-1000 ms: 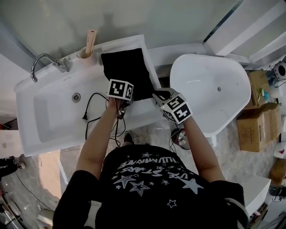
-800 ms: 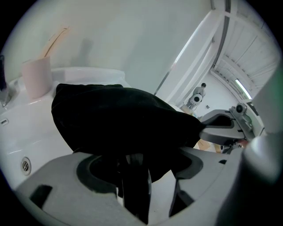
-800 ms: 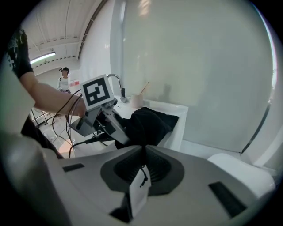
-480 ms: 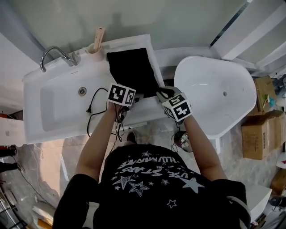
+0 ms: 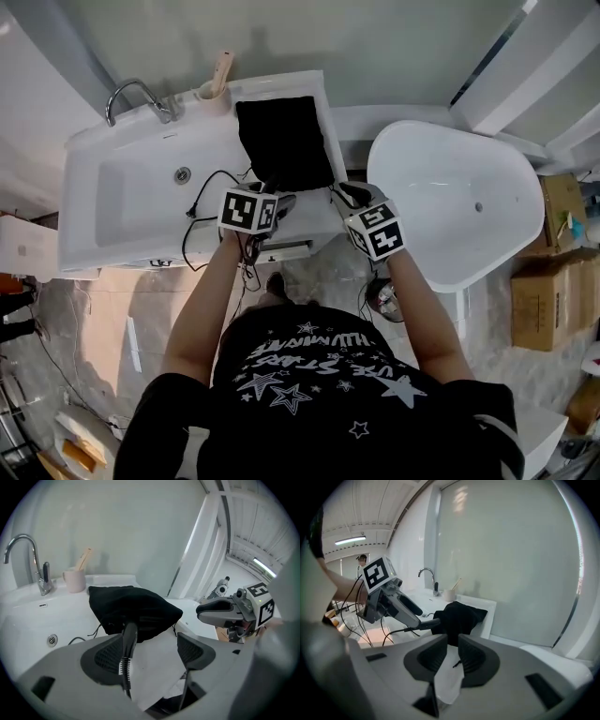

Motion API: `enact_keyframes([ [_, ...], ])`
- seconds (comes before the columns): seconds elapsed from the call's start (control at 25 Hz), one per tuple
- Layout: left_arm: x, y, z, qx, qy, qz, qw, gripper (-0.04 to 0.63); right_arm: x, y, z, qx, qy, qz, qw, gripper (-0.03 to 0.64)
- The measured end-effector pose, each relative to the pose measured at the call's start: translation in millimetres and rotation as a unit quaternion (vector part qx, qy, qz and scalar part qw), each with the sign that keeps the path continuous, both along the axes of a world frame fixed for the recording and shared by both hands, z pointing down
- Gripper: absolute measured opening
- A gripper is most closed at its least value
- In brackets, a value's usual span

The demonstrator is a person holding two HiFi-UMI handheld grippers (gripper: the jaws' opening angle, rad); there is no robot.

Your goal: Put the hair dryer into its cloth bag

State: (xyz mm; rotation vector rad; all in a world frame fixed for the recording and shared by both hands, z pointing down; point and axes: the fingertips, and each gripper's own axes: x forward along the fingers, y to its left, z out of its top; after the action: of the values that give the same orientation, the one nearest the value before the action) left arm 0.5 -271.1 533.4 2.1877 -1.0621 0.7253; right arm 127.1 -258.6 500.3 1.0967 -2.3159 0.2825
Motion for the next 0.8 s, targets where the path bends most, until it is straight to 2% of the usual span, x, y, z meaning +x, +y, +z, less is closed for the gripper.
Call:
enact_keyframes([
  [0.08,-4,10,-8,0.017,-0.004,-0.014,0.9997,0.356,2,9,-6,0.011,-0.011,0.001,1.000,0.073],
  [0.4,-7,65,-40,0.081,0.003,-0.054,0.9953,0.325,3,41,-20,0.047,-0.052,-0.007,0.998,0.017],
  [0.52,-11,83,-41,0.085,0.008,-0.071,0.9938,0.303,0,46,-22,0.057,-0.062,-0.003,0.996,0.008],
  [0.68,-18,96,-35,0.092,0.004,-0.076,0.9929,0.220,-5,54,-22,0.063,-0.076,-0.001,0.995,0.008],
  [0.8,-23,100,-32,0.098,0.015,-0.083,0.9917,0.178,-3,59,-23,0.066,-0.083,0.003,0.994,0.006],
])
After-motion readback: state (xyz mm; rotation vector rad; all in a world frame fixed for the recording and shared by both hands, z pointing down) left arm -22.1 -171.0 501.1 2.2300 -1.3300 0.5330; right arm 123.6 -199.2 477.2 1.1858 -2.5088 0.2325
